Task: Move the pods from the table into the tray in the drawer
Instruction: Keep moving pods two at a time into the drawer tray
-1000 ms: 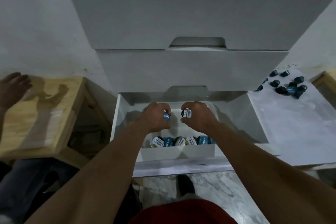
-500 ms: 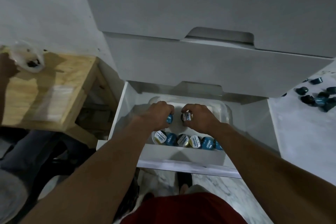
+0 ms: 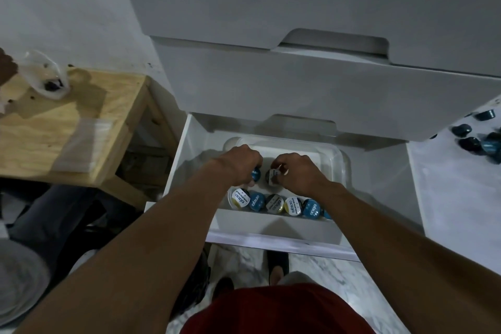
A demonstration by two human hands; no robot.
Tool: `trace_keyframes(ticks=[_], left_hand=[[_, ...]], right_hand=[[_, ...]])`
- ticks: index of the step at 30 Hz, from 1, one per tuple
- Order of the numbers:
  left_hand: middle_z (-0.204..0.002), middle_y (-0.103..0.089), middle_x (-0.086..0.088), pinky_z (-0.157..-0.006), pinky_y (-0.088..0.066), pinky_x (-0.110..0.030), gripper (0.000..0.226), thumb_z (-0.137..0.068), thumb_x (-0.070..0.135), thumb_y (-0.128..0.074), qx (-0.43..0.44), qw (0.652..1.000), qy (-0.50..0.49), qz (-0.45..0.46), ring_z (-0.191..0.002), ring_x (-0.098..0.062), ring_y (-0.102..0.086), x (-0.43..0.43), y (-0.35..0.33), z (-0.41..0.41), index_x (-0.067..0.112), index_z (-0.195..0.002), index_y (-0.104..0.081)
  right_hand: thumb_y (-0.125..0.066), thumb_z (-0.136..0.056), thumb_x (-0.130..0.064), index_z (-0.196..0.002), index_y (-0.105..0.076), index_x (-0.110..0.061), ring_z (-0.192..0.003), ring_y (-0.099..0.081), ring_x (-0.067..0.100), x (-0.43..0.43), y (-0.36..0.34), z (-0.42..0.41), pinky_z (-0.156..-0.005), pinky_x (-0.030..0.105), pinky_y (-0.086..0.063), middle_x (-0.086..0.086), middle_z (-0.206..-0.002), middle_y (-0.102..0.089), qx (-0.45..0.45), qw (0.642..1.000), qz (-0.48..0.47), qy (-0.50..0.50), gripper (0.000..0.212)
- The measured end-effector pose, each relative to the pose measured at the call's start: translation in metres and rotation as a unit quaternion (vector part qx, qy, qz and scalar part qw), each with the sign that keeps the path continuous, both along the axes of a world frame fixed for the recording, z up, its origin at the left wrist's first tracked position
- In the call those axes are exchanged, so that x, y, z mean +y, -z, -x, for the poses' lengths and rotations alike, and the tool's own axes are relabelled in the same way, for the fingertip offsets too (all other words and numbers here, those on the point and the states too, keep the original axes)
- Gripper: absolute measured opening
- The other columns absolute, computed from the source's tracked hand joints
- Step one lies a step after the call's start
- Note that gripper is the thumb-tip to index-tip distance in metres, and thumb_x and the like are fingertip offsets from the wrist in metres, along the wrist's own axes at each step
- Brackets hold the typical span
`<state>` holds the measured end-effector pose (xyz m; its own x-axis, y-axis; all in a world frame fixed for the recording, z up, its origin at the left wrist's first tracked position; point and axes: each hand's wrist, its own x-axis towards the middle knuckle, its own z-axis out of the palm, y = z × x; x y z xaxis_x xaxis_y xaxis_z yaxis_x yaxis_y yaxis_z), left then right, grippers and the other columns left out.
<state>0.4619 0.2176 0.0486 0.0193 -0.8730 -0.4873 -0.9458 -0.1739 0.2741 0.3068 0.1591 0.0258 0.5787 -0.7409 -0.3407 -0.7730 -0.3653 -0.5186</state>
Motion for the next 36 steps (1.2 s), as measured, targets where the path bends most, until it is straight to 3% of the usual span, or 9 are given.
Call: trace_keyframes(ticks=[11,17,21,26,36], left_hand=[[-0.119,-0.054,-0.010,-0.082,-0.046,-0.028,0.040,-0.081,0.008,-0.070,-0.022,0.999,0.033,0.000,-0.103,-0.025,-0.057,0.001,-0.002,0.001,0.019,-0.118,-0.060],[-0.112,-0.059,-0.010,-0.077,-0.047,-0.032,0.033,-0.080,0.014,-0.071,-0.066,0.995,0.076,0.011,-0.096,-0.026,-0.060,-0.001,-0.010,0.002,0.018,-0.111,-0.065],[-0.115,-0.059,-0.010,-0.079,-0.047,-0.033,0.029,-0.083,0.015,-0.068,-0.090,0.993,0.077,0.013,-0.100,-0.026,-0.060,-0.001,-0.013,-0.001,0.018,-0.112,-0.064],[-0.116,-0.056,-0.010,-0.075,-0.043,-0.031,0.032,-0.082,0.015,-0.069,-0.090,0.993,0.078,0.017,-0.102,-0.026,-0.057,-0.002,-0.015,-0.001,0.015,-0.113,-0.061],[-0.116,-0.056,-0.011,-0.074,-0.041,-0.030,0.032,-0.082,0.016,-0.069,-0.085,0.993,0.078,0.016,-0.102,-0.026,-0.056,0.001,-0.015,-0.005,0.014,-0.113,-0.061]], right_hand=[[-0.066,-0.081,-0.009,-0.113,-0.066,-0.014,-0.100,-0.062,0.024,0.004,0.001,-0.001,-0.085,0.031,-0.052,0.009,-0.116,-0.064,0.006,1.000,-0.014,0.006,0.032],[-0.067,-0.079,-0.007,-0.106,-0.069,-0.010,-0.079,-0.061,0.019,0.007,-0.003,-0.005,-0.072,0.025,-0.048,0.010,-0.101,-0.069,0.012,1.000,-0.017,-0.008,0.027],[-0.063,-0.080,-0.003,-0.107,-0.070,-0.009,-0.092,-0.064,0.025,0.011,-0.006,-0.009,-0.076,0.027,-0.051,0.012,-0.102,-0.070,0.011,1.000,-0.022,-0.012,0.028],[-0.067,-0.080,-0.008,-0.103,-0.071,-0.008,-0.085,-0.063,0.022,0.014,-0.005,-0.015,-0.070,0.025,-0.048,0.012,-0.100,-0.071,0.019,0.999,-0.041,-0.011,0.023],[-0.065,-0.082,-0.009,-0.107,-0.069,-0.006,-0.092,-0.064,0.026,0.020,-0.006,-0.020,-0.072,0.026,-0.049,0.014,-0.103,-0.070,0.012,0.999,-0.049,0.011,0.025]])
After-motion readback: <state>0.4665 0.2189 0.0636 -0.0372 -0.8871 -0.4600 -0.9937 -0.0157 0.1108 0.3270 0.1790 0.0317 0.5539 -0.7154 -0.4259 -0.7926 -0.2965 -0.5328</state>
